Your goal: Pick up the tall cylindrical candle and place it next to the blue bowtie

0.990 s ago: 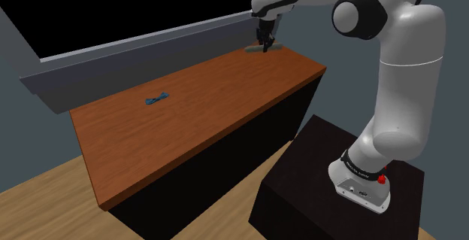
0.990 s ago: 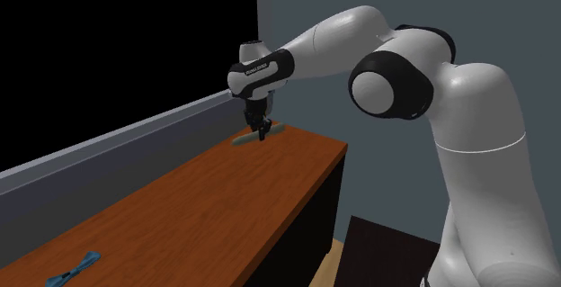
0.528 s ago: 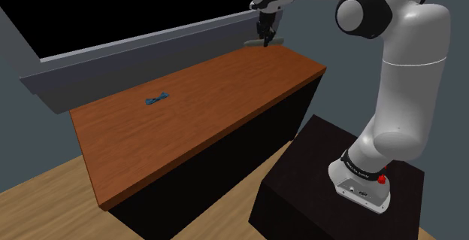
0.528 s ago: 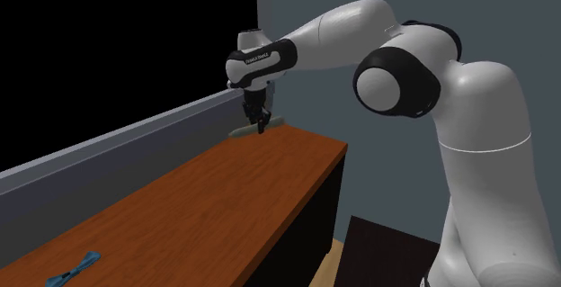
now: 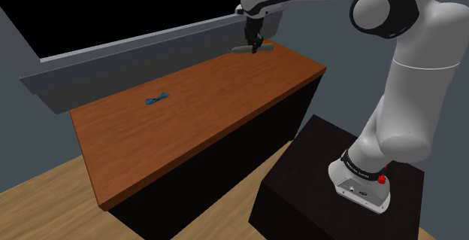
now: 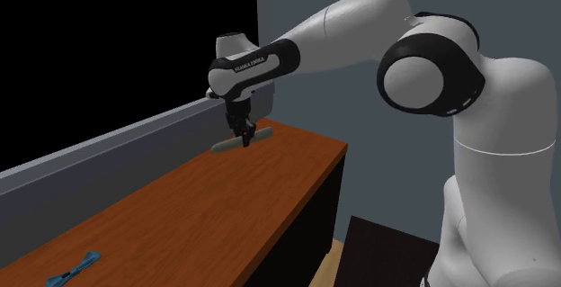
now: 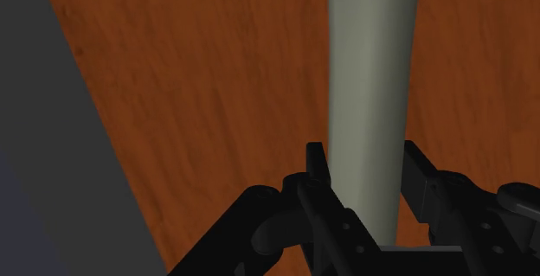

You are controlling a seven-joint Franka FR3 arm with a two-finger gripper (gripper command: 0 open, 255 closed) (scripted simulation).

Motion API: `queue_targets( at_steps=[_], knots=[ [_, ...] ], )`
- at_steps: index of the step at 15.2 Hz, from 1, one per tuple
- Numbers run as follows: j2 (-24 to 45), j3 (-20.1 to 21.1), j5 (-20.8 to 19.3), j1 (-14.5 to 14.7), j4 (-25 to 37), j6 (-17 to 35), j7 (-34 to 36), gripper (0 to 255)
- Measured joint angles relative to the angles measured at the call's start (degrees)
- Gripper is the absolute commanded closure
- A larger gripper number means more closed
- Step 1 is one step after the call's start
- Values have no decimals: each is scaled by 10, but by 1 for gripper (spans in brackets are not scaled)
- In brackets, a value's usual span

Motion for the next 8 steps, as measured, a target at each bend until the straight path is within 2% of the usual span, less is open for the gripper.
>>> queue_targets(
  at_steps=[8],
  knots=[
    [-27, 28, -24, 71, -26, -2, 106, 255]
  ],
)
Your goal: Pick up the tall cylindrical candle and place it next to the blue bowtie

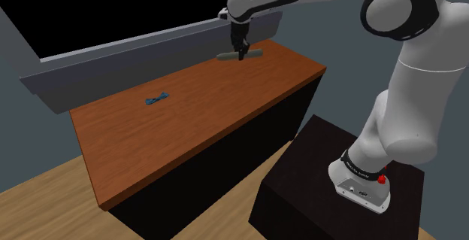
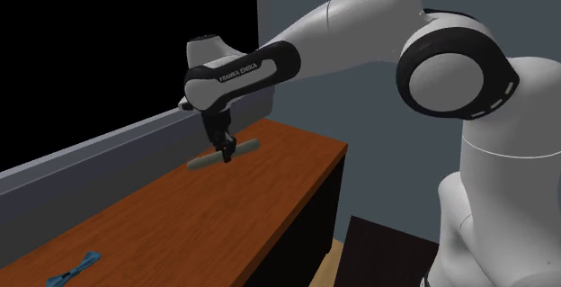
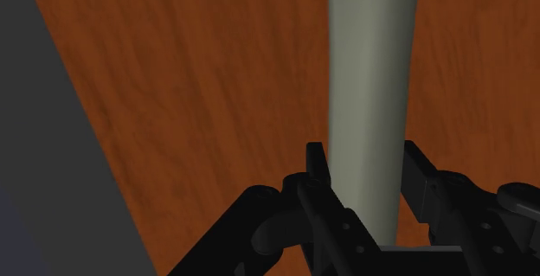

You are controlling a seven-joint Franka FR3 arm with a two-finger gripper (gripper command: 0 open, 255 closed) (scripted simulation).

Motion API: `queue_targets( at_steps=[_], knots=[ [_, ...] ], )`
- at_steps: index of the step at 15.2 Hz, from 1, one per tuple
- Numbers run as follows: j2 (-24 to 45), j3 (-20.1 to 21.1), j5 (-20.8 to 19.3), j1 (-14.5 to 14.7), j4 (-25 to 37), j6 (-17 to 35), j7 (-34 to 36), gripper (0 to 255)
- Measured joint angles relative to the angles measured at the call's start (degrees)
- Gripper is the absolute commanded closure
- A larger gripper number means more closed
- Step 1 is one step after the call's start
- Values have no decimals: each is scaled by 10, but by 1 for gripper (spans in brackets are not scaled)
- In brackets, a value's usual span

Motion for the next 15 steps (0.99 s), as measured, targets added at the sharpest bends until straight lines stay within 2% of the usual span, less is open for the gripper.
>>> queue_targets(
  at_steps=[9, 15],
  knots=[
    [4, 38, -12, 72, 10, -11, 113, 255],
    [32, 64, -12, 116, 56, -34, 185, 255]
  ],
)
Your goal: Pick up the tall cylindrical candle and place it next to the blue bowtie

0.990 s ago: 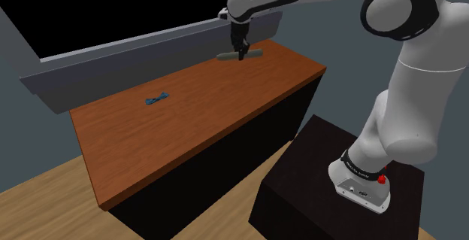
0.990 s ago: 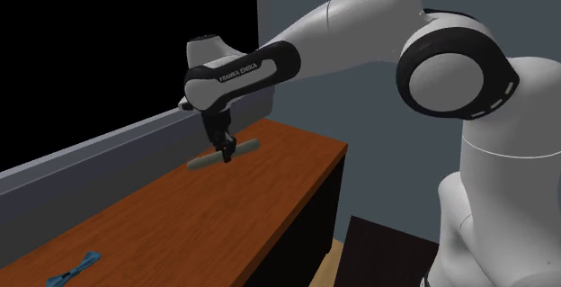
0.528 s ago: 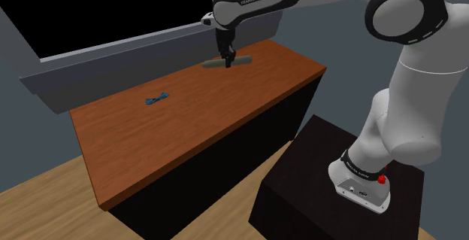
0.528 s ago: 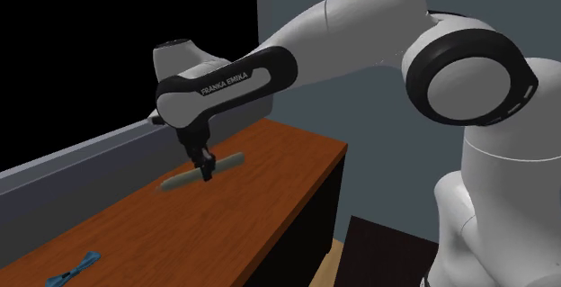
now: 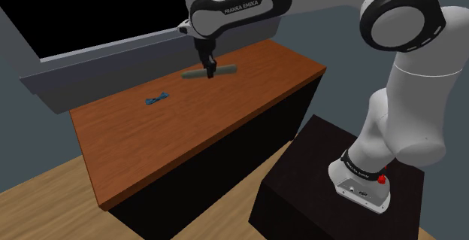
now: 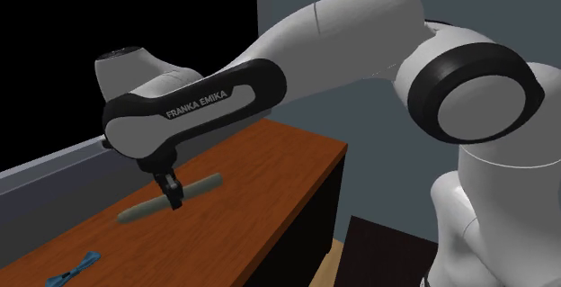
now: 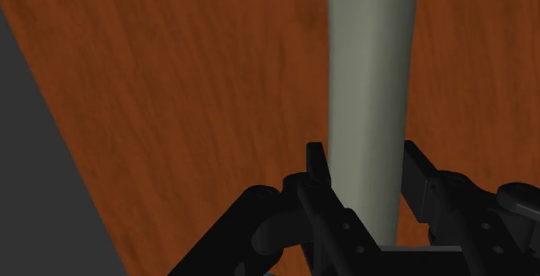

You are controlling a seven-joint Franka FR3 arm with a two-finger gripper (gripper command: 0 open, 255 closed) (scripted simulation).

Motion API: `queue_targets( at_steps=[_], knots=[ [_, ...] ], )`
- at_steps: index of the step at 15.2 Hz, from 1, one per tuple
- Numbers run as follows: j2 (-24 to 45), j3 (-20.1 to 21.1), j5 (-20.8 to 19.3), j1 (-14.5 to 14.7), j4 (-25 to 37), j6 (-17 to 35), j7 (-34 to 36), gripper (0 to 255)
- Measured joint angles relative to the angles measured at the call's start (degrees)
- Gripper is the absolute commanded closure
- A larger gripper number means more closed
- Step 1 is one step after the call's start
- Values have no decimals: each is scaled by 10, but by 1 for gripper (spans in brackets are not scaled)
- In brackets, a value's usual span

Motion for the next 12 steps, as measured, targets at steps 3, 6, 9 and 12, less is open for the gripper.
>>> queue_targets(
  at_steps=[3, 6, 9, 12],
  knots=[
    [24, 12, 2, 19, 37, -16, 32, 255],
    [52, 23, 5, 36, 79, -32, 61, 255],
    [80, 33, 6, 57, 122, -50, 93, 255],
    [124, 43, 11, 69, 193, -78, 119, 255]
  ],
)
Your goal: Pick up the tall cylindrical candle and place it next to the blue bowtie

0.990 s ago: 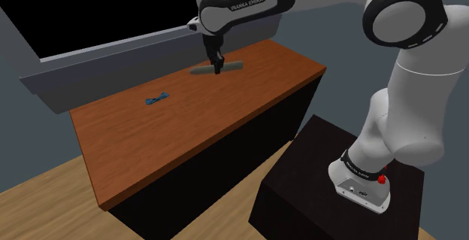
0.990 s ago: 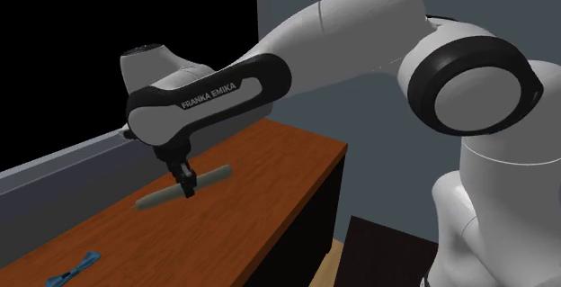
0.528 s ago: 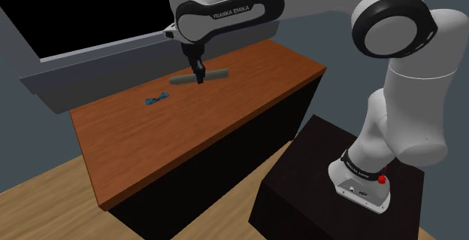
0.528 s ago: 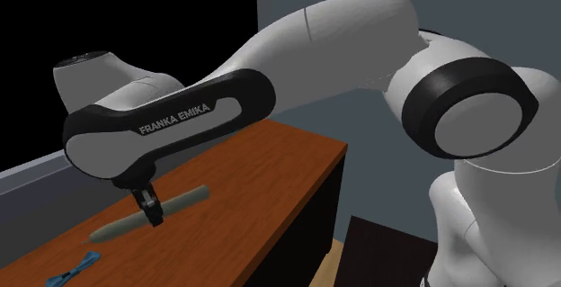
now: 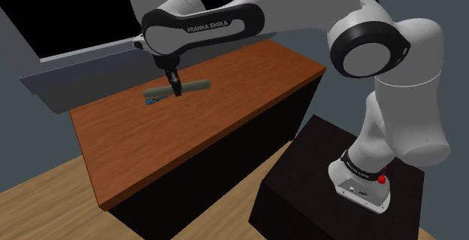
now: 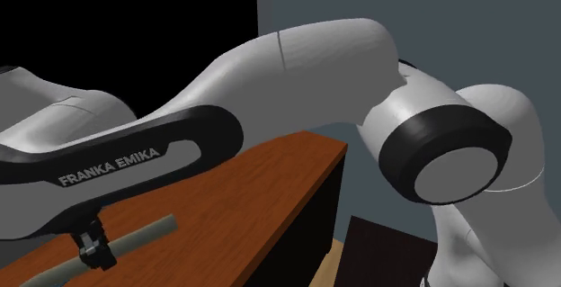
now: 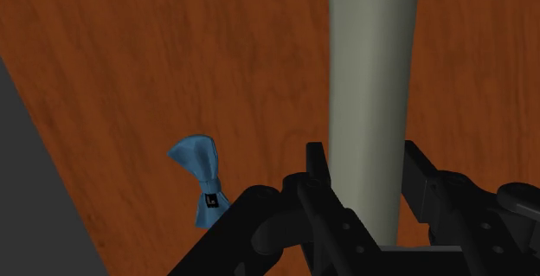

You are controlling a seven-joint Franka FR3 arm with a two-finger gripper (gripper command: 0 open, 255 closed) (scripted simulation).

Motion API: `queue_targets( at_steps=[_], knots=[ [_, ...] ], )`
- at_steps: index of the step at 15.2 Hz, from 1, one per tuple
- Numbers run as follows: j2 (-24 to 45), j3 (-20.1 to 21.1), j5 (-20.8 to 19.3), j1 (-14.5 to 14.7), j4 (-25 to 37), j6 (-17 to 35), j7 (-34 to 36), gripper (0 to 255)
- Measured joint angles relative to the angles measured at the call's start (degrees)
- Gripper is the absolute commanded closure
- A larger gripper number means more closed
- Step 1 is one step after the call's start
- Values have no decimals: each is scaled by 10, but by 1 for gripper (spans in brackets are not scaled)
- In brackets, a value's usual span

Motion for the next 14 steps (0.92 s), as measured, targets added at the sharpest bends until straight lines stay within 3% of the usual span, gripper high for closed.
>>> queue_targets(
  at_steps=[4, 6, 14],
  knots=[
    [60, 11, 4, 20, 98, -41, 36, 255],
    [73, 13, 5, 23, 115, -44, 42, 255],
    [82, 15, 6, 26, 67, 11, 45, 255]
  ],
)
